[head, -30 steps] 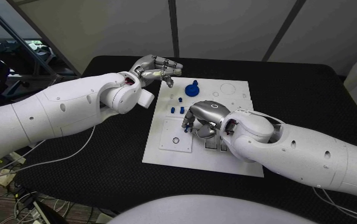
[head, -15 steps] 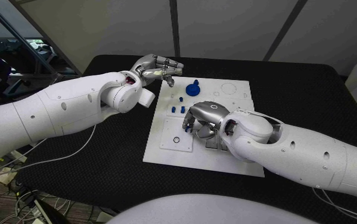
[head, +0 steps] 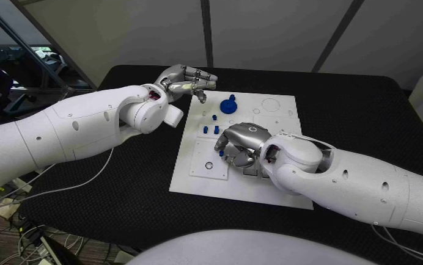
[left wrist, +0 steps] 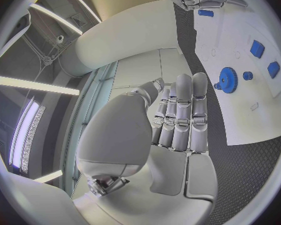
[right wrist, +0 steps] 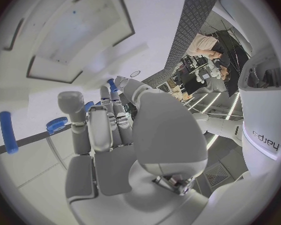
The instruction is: Assemble the parts on the task board
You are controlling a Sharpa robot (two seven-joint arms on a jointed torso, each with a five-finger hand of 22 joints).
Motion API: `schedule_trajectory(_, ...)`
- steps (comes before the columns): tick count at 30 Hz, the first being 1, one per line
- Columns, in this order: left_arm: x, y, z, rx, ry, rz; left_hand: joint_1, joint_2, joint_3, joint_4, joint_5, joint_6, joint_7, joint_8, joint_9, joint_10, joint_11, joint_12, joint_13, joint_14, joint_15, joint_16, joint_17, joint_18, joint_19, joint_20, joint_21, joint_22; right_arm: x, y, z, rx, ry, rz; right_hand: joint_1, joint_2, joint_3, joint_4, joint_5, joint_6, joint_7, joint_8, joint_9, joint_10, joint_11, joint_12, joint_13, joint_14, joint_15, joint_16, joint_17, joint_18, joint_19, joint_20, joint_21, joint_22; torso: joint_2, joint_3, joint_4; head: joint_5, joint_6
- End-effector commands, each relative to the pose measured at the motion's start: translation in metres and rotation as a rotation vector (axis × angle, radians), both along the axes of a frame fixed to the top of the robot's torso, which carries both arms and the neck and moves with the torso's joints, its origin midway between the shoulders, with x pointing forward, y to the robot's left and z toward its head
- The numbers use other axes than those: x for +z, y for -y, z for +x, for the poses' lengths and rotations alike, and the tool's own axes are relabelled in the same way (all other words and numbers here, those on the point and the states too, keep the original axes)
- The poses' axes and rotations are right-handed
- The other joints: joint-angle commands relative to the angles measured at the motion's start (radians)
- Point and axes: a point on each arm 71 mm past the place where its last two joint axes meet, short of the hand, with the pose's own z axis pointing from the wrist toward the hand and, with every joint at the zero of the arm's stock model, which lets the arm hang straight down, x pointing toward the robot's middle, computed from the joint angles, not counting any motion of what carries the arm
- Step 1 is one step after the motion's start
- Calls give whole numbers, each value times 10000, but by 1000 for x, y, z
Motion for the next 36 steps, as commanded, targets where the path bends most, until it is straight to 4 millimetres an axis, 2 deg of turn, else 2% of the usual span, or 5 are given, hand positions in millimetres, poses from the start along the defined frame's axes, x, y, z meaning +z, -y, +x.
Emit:
schedule_trajectory(1,1,1,0,-121,-43,-63,-77,12,-79,-4,15,-51,-1,65,-17,-89,-14,62,17,-60,30,-56,-29,-125,-28,24,-30,-23,1,2,1,-168,287,207,-18,-55,-152,0,-19,-177,-17,-22,5,-192,12,108,-24,169,90,-66,-103,196,-101,30,-125,-147,7,3,-1,-5,5)
schedule_trajectory(17,-1,-2,1,-201,-176,-23,-76,17,-81,-4,16,-53,-1,67,-17,-93,-14,65,18,-61,31,-57,-32,-124,-29,24,-33,-25,21,25,-9,-424,1246,1760,54,78,-293,-11,421,-22,-25,84,61,-107,-23,613,-66,253,48,37,10,168,92,9,-58,-23,1,15,-14,-55,90)
schedule_trajectory(23,-1,-3,1,-189,-182,-13,-76,17,-81,-4,16,-53,-1,67,-17,-93,-14,65,18,-61,31,-57,-32,-124,-29,24,-33,-25,35,54,0,-1170,1178,1660,55,63,-302,-9,412,38,-51,97,66,-32,-49,740,-82,270,30,51,23,150,171,-7,-2,61,-13,3,-56,-186,190)
schedule_trajectory(28,-1,-3,0,-195,-176,-17,-66,24,-84,-10,17,-58,-2,70,-19,-102,-15,73,19,-61,30,-57,-39,-122,-27,24,-37,-28,47,87,18,-1878,1019,706,-48,-86,-485,39,224,-49,-71,31,41,-197,-54,807,-157,266,27,53,23,192,45,-14,-180,-186,-7,-4,-45,-273,239)
schedule_trajectory(36,-1,-2,0,-222,-169,-31,-66,24,-84,-10,17,-58,-2,70,-19,-102,-15,73,19,-61,30,-57,-39,-122,-27,24,-37,-28,48,106,26,-2132,838,-207,-25,-176,-644,44,198,-173,-59,-12,22,-347,-36,860,-194,232,44,2,-57,217,-40,3,-312,-344,-1,-8,-23,-305,242)
